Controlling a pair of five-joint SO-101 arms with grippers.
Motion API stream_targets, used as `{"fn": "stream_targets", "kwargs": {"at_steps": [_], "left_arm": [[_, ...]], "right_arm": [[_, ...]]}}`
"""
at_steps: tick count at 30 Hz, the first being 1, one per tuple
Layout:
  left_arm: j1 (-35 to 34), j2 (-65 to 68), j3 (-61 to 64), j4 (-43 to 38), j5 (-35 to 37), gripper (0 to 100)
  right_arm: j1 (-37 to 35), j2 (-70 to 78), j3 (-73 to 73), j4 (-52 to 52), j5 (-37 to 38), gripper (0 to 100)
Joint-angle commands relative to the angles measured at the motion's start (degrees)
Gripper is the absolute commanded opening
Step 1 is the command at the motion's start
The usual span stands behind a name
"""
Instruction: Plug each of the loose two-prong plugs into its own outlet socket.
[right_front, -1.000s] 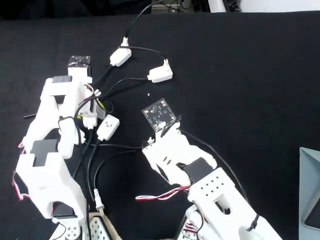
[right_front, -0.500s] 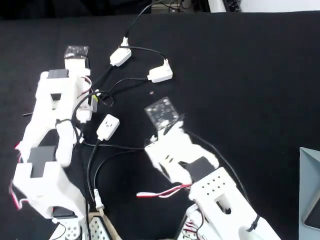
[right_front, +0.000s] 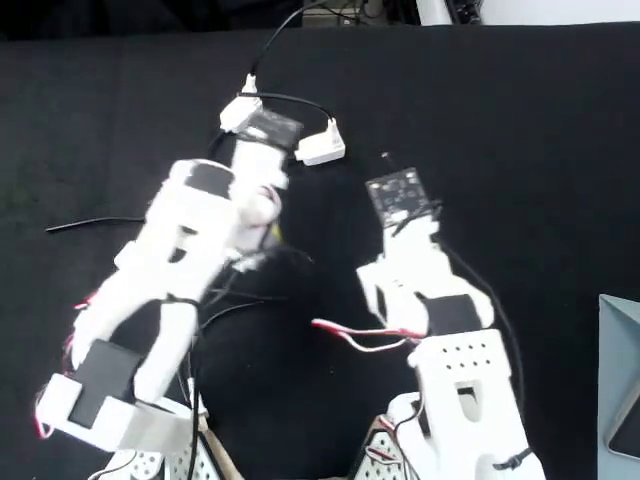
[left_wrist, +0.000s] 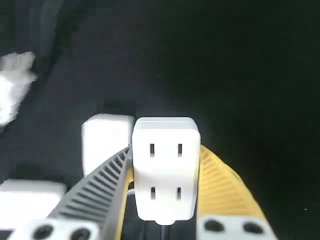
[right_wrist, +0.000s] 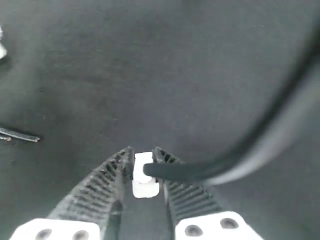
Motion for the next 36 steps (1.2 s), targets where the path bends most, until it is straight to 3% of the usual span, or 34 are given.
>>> {"fn": "stream_targets", "kwargs": {"at_steps": [1,9,18,25,30,36], "left_arm": [[3.6,0.8,1.7,-6.5,-4.3,6],[3.9,7.2,1.7,-11.1,-7.6,25],[1.8,-4.0,-0.7,-0.4,-9.4,25],[-10.0,-17.6,2.7,3.6,-2.6,25],[-16.4,-25.6,11.1,3.2,4.0,25],[-15.9,-31.6,20.6,-3.6,2.9,26]], "right_arm": [[2.8,-0.3,-4.8,2.9,0.5,1.2],[3.2,-0.3,-4.4,4.6,0.5,1.2],[2.9,-0.3,-4.8,4.1,0.5,1.2],[2.4,0.2,-4.8,-2.9,1.1,1.2],[-3.7,0.2,-4.5,-6.8,3.5,1.2],[-8.7,0.2,-4.9,-9.5,2.1,1.2]]}}
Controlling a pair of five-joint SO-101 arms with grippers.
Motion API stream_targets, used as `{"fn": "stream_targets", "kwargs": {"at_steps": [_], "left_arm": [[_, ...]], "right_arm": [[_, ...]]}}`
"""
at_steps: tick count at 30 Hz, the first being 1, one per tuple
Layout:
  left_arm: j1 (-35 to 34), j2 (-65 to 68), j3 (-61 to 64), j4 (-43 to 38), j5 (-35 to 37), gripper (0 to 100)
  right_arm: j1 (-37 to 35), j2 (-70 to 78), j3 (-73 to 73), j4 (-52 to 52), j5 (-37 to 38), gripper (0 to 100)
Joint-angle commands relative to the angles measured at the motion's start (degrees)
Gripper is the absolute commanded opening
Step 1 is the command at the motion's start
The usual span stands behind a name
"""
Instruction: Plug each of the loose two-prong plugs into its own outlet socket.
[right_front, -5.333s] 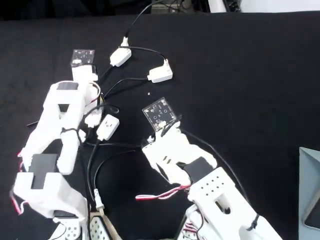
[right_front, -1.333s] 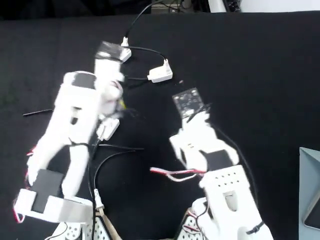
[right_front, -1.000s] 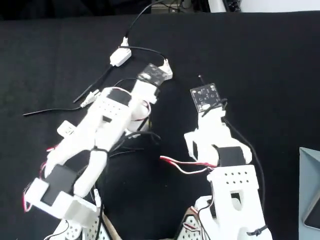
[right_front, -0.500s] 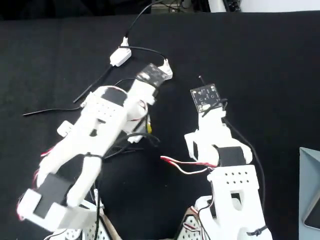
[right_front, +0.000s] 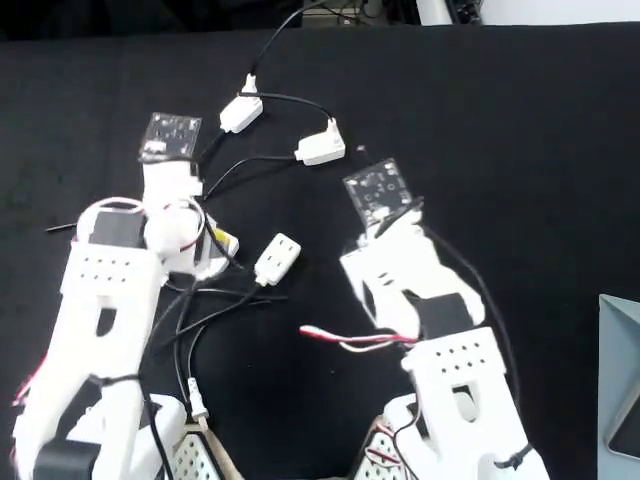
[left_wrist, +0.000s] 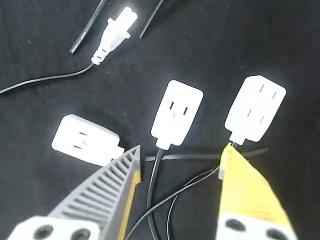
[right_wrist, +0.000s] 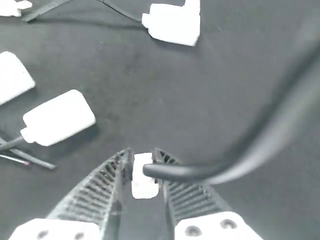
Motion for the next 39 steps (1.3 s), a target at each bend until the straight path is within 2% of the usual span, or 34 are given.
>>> {"fn": "stream_targets", "kwargs": {"at_steps": [1,5,10,16,24,26,29,31,36,39], "left_arm": [[0.6,-3.3,3.6,-6.1,-2.5,26],[4.4,-1.8,8.3,-12.9,-8.2,27],[9.1,3.1,9.1,-19.0,-8.9,30],[12.9,14.4,7.5,-28.1,-9.3,30],[16.2,28.5,-0.4,-28.0,-11.8,29],[16.2,31.9,-2.6,-28.1,-12.9,25],[16.4,35.3,-5.2,-28.0,-20.4,13],[17.8,35.9,-5.5,-27.9,-22.9,11],[21.8,33.2,-2.8,-27.9,-23.9,10],[25.1,29.4,2.0,-28.2,-30.6,11]], "right_arm": [[-1.8,0.2,-3.2,-1.8,-1.9,1.2],[-0.2,-0.2,-2.7,-1.2,-4.6,1.2],[6.2,-0.2,-1.6,-1.1,-4.6,1.2],[7.1,-0.2,1.6,-1.7,-4.2,1.2],[7.1,-0.2,1.7,-1.7,-4.3,1.2],[7.1,-0.2,1.7,-1.7,-4.2,1.2],[7.1,-0.2,1.6,-1.7,-4.1,1.2],[7.1,-0.2,1.6,-1.7,-4.1,1.2],[7.2,-0.2,1.7,-1.7,-4.0,1.2],[7.2,-0.2,1.7,-1.7,-4.0,1.2]]}}
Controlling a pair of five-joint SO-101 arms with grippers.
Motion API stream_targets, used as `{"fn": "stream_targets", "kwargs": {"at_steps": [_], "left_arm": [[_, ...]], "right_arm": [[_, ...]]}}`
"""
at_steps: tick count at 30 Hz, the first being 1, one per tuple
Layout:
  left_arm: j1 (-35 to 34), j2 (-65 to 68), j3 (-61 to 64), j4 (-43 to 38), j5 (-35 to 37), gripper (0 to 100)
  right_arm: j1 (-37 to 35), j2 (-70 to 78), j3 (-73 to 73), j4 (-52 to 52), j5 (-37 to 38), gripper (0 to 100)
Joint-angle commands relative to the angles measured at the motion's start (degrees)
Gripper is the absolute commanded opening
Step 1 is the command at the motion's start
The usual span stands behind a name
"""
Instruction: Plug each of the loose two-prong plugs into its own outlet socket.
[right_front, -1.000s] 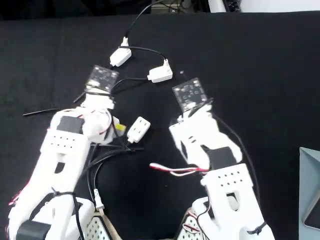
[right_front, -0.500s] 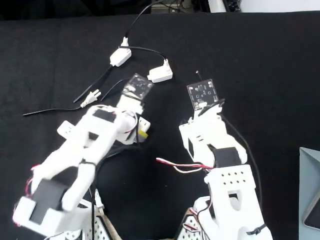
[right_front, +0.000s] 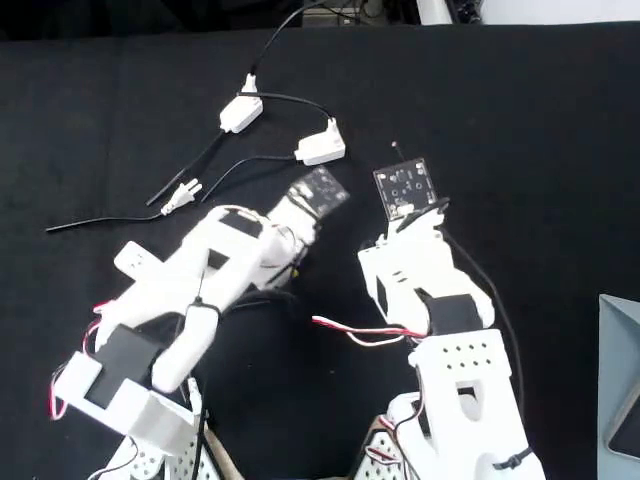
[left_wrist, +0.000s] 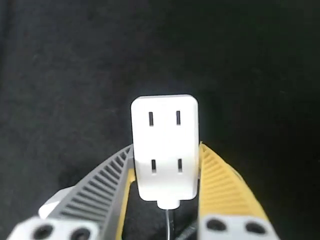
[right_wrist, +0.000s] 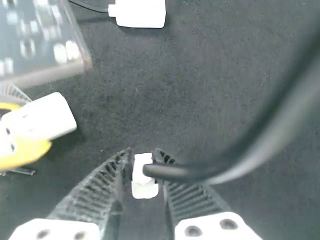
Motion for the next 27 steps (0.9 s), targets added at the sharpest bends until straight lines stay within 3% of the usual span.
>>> {"fn": "stream_targets", "kwargs": {"at_steps": [1,9,18,22,27], "left_arm": [[4.4,-5.9,3.8,-1.1,-6.2,11],[-1.5,-13.0,5.2,-0.7,3.7,27],[-6.5,-19.6,5.3,2.7,4.3,27],[-12.4,-25.1,5.4,4.7,12.3,23],[-18.0,-29.8,5.7,12.6,21.5,17]], "right_arm": [[0.9,-0.2,-0.4,-1.1,-0.1,1.2],[2.1,-0.2,-0.4,-1.1,-0.1,1.2],[1.8,-0.2,-0.6,-1.1,-0.4,1.2],[-0.4,0.0,-1.0,-1.7,-0.5,1.2],[-6.9,0.2,2.4,-8.4,-0.6,1.2]]}}
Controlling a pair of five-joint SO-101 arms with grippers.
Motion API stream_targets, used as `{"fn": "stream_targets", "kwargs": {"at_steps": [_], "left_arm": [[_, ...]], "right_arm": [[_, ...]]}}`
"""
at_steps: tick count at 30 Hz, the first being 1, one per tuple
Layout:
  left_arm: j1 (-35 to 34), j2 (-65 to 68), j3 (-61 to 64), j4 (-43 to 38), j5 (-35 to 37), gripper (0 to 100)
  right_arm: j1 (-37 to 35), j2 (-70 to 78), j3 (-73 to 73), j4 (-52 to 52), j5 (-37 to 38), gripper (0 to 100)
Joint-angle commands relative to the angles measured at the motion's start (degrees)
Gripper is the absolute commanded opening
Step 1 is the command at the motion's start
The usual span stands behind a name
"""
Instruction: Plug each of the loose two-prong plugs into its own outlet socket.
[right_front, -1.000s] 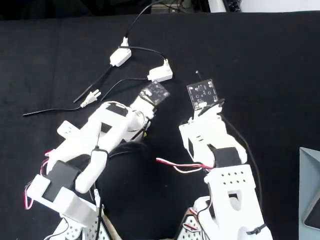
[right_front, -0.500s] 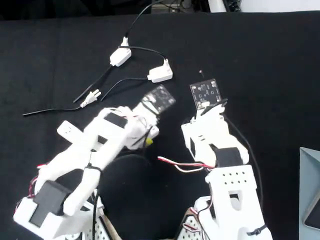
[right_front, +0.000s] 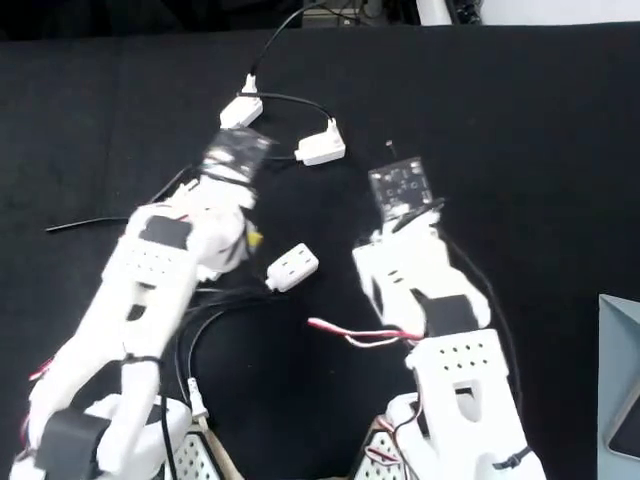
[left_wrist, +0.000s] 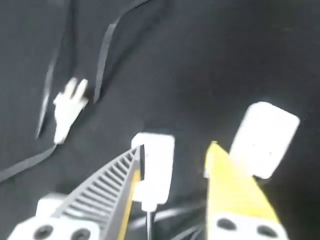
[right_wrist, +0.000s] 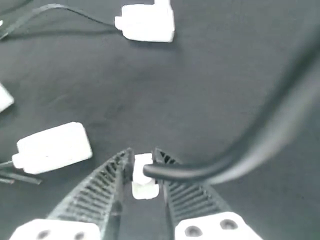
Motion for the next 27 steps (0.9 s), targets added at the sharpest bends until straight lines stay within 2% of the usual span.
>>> {"fn": "stream_targets", "kwargs": {"at_steps": [1,5,11,19,27], "left_arm": [[-4.0,-4.0,0.7,4.4,6.6,16],[-9.8,-5.7,5.5,2.3,12.0,15],[-15.5,-6.2,11.8,-6.2,15.9,15],[-16.1,-6.3,12.0,-6.8,16.2,15],[-16.4,-6.3,11.7,-6.8,16.2,15]], "right_arm": [[-4.7,0.2,1.1,-4.8,-0.6,1.2],[-9.8,0.2,1.4,-6.0,-2.8,1.2],[-15.8,0.3,2.0,-9.3,-2.8,1.2],[-16.4,13.3,0.7,-18.4,-2.5,1.2],[-16.4,24.0,-4.7,-19.8,-2.5,1.2]]}}
